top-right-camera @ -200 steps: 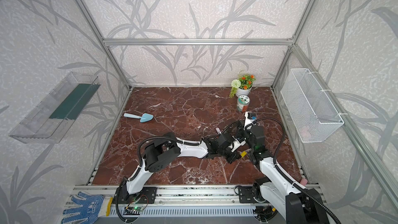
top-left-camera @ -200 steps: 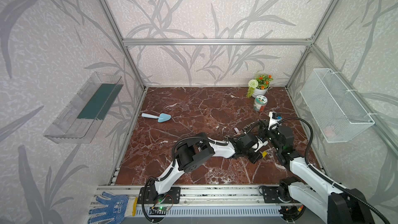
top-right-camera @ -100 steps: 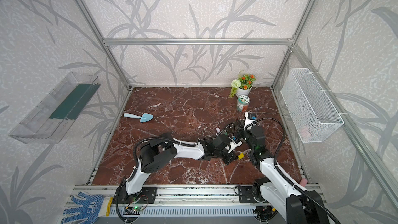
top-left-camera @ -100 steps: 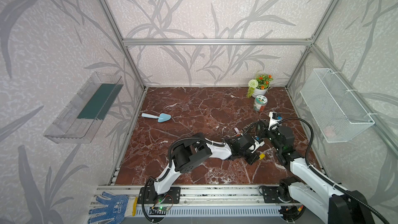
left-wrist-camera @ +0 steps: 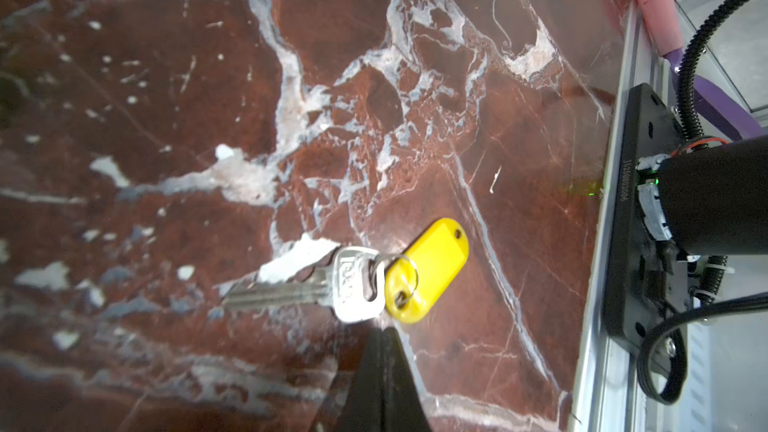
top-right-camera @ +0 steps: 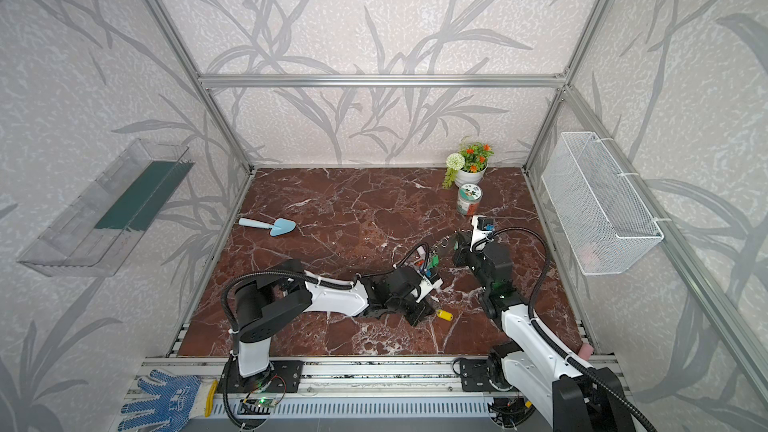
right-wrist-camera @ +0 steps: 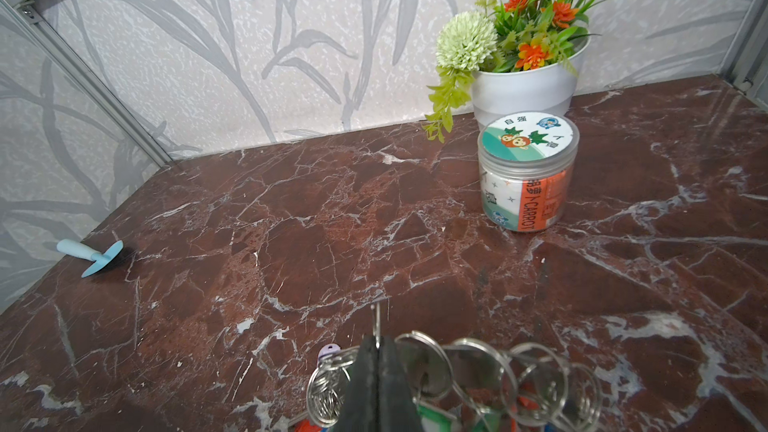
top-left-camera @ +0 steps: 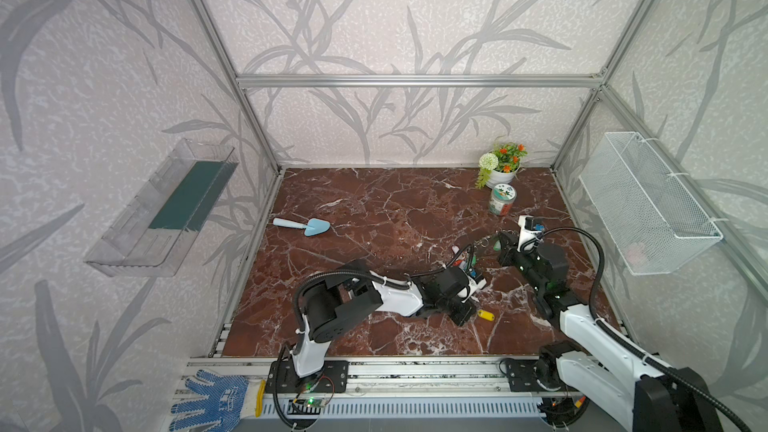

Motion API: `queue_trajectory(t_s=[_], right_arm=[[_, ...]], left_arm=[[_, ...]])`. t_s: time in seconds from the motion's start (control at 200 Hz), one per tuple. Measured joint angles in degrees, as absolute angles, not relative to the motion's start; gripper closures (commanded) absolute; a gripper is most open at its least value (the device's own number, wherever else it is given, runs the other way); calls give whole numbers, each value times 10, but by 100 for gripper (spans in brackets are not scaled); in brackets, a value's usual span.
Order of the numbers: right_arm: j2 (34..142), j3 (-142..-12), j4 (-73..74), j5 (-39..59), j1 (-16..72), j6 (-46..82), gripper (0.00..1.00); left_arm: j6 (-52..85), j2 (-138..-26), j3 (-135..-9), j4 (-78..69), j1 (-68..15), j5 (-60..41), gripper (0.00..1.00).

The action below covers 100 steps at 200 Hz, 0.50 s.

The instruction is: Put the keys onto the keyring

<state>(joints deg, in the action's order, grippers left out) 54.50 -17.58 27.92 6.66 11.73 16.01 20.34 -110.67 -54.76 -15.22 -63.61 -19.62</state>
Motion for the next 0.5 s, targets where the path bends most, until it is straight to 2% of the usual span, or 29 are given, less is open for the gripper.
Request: queue_trajectory(t_s=[0.245, 0.5], right_arm=[[547, -175, 280, 88, 117, 161, 100], [503, -175, 239, 74, 117, 172, 100]], left_arm=[[216, -1072, -518, -130, -620, -196, 100], [222, -1037, -593, 12, -627, -134, 72]])
